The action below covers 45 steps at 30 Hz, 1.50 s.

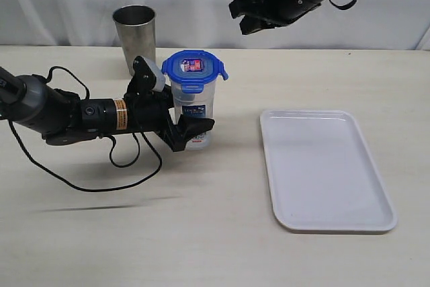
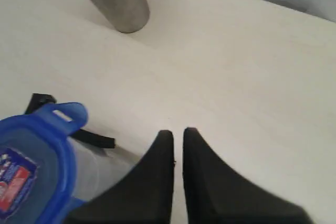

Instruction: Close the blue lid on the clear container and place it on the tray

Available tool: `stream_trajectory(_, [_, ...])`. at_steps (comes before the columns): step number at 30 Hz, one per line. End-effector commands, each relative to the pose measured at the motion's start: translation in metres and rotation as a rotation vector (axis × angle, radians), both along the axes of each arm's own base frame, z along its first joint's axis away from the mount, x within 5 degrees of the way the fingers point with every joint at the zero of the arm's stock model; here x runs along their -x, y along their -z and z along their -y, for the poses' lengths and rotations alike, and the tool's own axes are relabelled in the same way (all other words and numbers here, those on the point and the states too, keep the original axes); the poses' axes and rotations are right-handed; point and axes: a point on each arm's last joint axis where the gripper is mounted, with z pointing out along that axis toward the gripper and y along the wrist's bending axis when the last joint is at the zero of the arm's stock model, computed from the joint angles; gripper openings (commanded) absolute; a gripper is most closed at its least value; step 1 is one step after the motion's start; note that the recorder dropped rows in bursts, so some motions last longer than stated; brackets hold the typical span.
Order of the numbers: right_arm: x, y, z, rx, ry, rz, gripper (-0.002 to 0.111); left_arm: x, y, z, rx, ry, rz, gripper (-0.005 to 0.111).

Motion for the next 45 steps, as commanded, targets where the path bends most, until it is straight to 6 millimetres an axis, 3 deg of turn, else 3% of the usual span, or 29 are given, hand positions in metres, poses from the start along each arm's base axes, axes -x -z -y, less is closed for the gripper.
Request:
stream_trajectory(1, [-0.010,0.040,-0.008,0.090,-0.088,-0.023,0.005,-0.001,0.001,-0.001,0.006,-0.019,-0.009,0.000])
stream_trajectory(4, [-0.010,0.053,-0.023,0.134,-0.177,0.014,0.005,-0.001,0.001,-0.001,0.006,-0.021,-0.010,0.000])
stream_trajectory(7, [-0.008,0.052,-0.033,0.138,-0.236,0.051,0.004,-0.001,0.001,-0.001,0.006,-0.021,-0.010,0.000])
stream_trajectory(17, [0.002,0.056,-0.033,0.143,-0.292,-0.047,0.004,-0.001,0.001,-0.001,0.006,-0.021,-0.008,0.000])
stream_trajectory(27, [0.012,0.033,-0.031,0.130,-0.297,-0.042,0.004,-0.001,0.001,-0.001,0.006,-0.021,-0.008,0.000])
stream_trajectory(37, [0.020,0.043,-0.029,0.138,-0.303,-0.087,0.004,-0.001,0.001,-0.001,0.006,-0.021,-0.008,0.000])
stream_trajectory(45, [0.025,0.032,-0.028,0.135,-0.312,-0.079,0.004,-0.001,0.001,-0.001,0.006,-0.021,-0.008,0.000])
